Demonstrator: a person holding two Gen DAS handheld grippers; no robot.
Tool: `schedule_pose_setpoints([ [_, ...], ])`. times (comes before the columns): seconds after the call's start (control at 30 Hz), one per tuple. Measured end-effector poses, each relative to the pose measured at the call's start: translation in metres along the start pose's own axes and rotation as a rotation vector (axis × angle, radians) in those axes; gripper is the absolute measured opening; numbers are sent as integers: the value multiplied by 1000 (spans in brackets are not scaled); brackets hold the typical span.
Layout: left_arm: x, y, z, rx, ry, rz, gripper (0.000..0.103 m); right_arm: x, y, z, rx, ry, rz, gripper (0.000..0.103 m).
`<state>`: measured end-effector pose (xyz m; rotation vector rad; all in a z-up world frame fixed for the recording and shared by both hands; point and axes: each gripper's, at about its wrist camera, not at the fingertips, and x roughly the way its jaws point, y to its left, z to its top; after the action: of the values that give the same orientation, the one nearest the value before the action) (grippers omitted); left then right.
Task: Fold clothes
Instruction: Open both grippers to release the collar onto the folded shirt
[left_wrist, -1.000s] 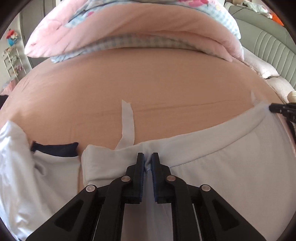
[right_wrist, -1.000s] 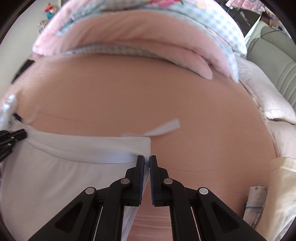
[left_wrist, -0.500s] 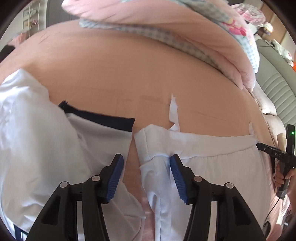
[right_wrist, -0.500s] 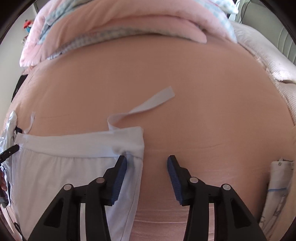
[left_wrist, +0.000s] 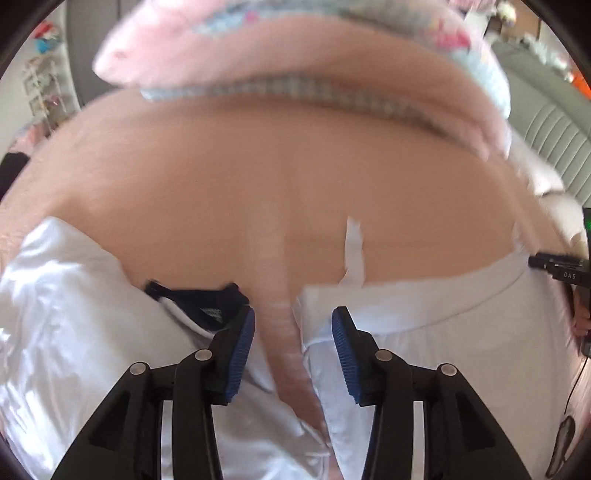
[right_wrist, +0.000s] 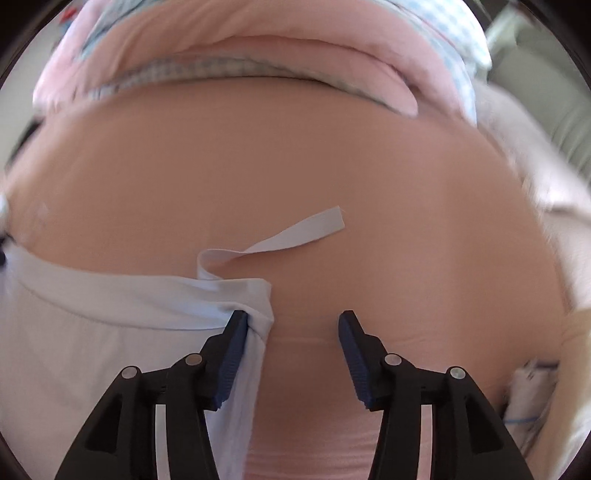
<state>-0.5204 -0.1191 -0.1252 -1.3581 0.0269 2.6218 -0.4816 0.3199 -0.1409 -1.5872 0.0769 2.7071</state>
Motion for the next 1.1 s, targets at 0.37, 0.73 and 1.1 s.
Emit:
schedule_pose_setpoints([
  [0.37, -109, -82, -159, 186, 44, 96, 42, -144, -15, -133, 75, -78, 148, 51],
  [0.73, -165, -92, -204, -26, 66, 147, 42, -160, 13, -261, 102, 54, 180, 51],
  [1.1, -174, -89, -292, -195, 203, 131, 43, -164, 38, -289, 59, 89, 115, 54],
])
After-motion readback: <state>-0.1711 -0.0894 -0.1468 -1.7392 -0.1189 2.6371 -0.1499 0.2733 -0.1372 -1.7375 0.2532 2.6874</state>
